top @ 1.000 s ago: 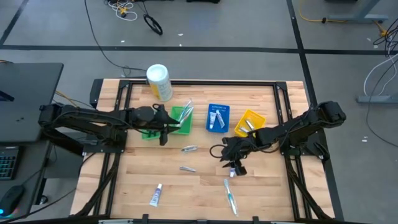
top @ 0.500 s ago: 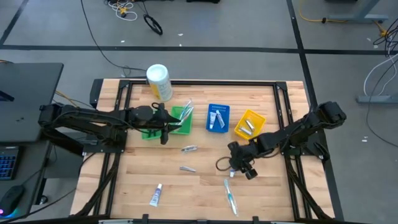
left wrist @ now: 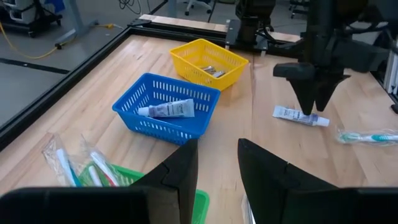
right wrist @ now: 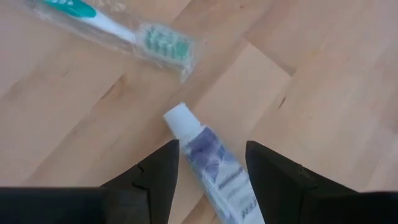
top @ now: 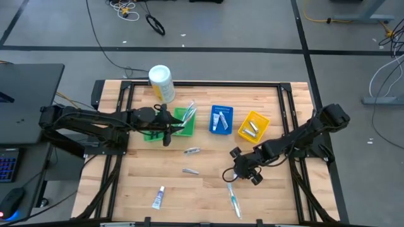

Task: Pick & Place Travel size toiletries
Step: Put the purple toothpaste into the blue bin

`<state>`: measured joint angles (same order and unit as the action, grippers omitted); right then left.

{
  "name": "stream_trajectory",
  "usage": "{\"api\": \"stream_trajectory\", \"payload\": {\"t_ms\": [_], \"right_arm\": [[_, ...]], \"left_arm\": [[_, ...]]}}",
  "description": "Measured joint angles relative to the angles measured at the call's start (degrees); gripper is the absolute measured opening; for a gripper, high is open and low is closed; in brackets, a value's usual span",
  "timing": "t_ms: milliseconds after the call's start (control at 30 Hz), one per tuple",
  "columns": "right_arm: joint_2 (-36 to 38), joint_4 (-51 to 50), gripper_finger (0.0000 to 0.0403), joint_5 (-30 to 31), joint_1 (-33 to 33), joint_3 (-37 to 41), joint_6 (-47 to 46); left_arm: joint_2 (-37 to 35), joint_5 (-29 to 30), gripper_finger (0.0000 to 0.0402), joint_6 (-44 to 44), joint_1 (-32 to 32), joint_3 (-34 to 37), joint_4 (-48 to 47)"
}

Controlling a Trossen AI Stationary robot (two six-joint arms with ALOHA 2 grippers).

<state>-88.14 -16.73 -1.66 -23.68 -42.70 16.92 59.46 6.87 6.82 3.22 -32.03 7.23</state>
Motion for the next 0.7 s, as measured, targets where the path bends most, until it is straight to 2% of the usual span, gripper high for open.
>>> {"api": "stream_trajectory", "payload": {"t_ms": [133, 300, 533, 700], "right_arm": [[-2.6, 1.8, 0.0196, 0.1, 0.0, 0.0, 1.2], [-4.9, 2.4, 0.0196, 3.0, 0.0, 0.0, 2.1], [-6.3, 5.3, 0.0195, 2.6, 0.4, 0.0, 2.1], [-6.4, 6.0, 0.0176, -0.9, 1.7, 0.0, -0.3]], "left_arm": [[0.0, 0.0, 0.0121, 0.2, 0.0, 0.0, -0.1], [0.0, 0.0, 0.0121, -0.3, 0.0, 0.0, -0.1], [0.0, 0.0, 0.0121, -1.2, 0.0, 0.0, 0.0], [0.0, 0.0, 0.0121, -1.5, 0.0, 0.0, 0.0]]}}
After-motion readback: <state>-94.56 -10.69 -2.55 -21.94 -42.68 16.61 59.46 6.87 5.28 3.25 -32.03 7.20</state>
